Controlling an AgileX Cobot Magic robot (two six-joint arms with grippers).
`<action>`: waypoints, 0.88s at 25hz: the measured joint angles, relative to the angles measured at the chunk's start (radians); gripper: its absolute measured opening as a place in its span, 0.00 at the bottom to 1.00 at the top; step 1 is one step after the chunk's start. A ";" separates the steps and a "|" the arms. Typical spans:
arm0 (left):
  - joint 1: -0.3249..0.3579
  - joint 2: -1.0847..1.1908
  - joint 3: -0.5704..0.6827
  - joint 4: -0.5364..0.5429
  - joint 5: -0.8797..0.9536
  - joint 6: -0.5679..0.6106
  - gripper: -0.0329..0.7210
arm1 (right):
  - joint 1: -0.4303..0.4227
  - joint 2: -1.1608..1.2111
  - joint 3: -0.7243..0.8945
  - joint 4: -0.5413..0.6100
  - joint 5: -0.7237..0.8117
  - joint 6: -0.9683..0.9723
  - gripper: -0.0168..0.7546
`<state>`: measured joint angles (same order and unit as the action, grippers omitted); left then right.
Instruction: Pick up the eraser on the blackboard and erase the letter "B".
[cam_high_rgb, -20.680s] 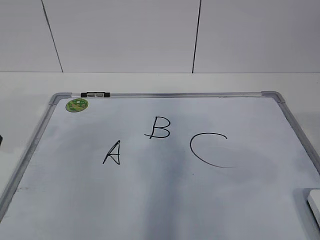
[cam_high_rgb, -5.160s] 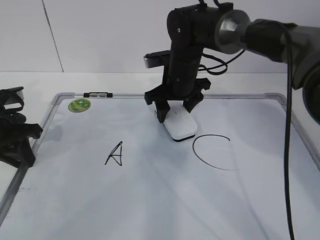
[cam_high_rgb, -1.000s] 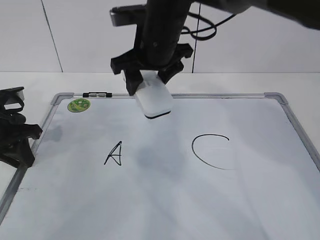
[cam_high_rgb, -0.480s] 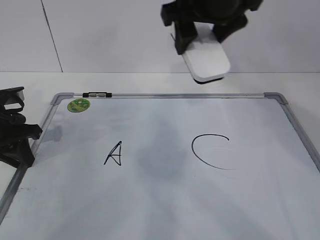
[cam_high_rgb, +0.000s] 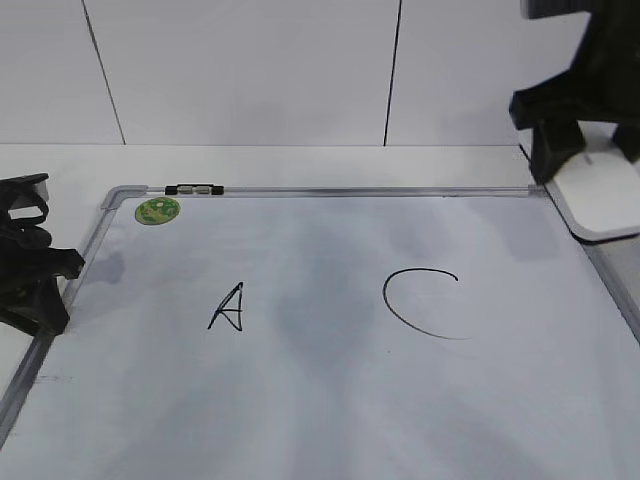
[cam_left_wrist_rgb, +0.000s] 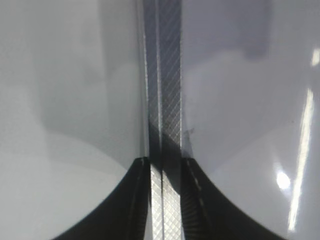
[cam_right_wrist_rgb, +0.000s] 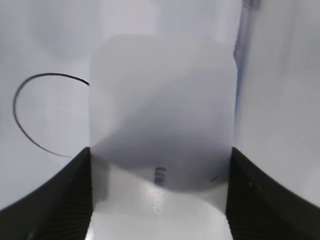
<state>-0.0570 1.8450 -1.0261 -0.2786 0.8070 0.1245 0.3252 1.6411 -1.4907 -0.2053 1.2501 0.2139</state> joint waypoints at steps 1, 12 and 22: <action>0.000 0.000 0.000 0.000 0.000 0.000 0.23 | -0.017 -0.010 0.025 -0.004 0.000 0.000 0.72; 0.000 0.000 0.000 0.002 0.000 0.000 0.23 | -0.177 -0.036 0.310 0.012 -0.109 -0.001 0.72; 0.000 0.000 0.000 0.002 0.000 0.000 0.23 | -0.227 0.055 0.323 0.109 -0.233 -0.105 0.72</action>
<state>-0.0570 1.8450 -1.0261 -0.2769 0.8070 0.1245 0.0981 1.6963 -1.1679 -0.0964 1.0174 0.1091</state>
